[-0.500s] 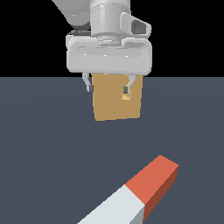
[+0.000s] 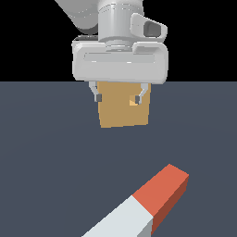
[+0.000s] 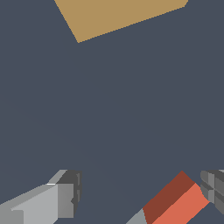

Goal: Insert the peg into the horizontal hole in a box.

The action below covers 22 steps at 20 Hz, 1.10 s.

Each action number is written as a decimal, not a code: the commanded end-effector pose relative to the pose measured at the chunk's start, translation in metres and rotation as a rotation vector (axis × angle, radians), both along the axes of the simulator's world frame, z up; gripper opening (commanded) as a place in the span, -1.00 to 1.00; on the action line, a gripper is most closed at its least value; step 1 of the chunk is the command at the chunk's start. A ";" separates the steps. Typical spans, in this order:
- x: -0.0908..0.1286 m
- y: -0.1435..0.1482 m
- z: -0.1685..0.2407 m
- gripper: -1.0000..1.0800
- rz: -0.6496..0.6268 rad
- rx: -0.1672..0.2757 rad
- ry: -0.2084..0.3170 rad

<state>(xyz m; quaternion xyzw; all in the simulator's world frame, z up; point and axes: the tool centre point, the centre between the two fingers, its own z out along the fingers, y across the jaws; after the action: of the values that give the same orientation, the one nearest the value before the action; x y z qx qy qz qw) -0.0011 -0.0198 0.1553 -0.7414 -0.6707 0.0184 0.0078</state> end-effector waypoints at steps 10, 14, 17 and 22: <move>0.017 -0.106 -0.046 0.92 -0.416 -0.004 -0.022; 0.012 -0.147 -0.064 0.92 -0.578 -0.004 -0.031; 0.005 -0.170 -0.074 0.92 -0.671 -0.004 -0.036; -0.004 -0.193 -0.084 0.92 -0.767 -0.003 -0.040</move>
<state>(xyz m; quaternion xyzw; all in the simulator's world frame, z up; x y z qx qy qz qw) -0.0030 -0.2076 0.0735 -0.9343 -0.3566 0.0019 0.0000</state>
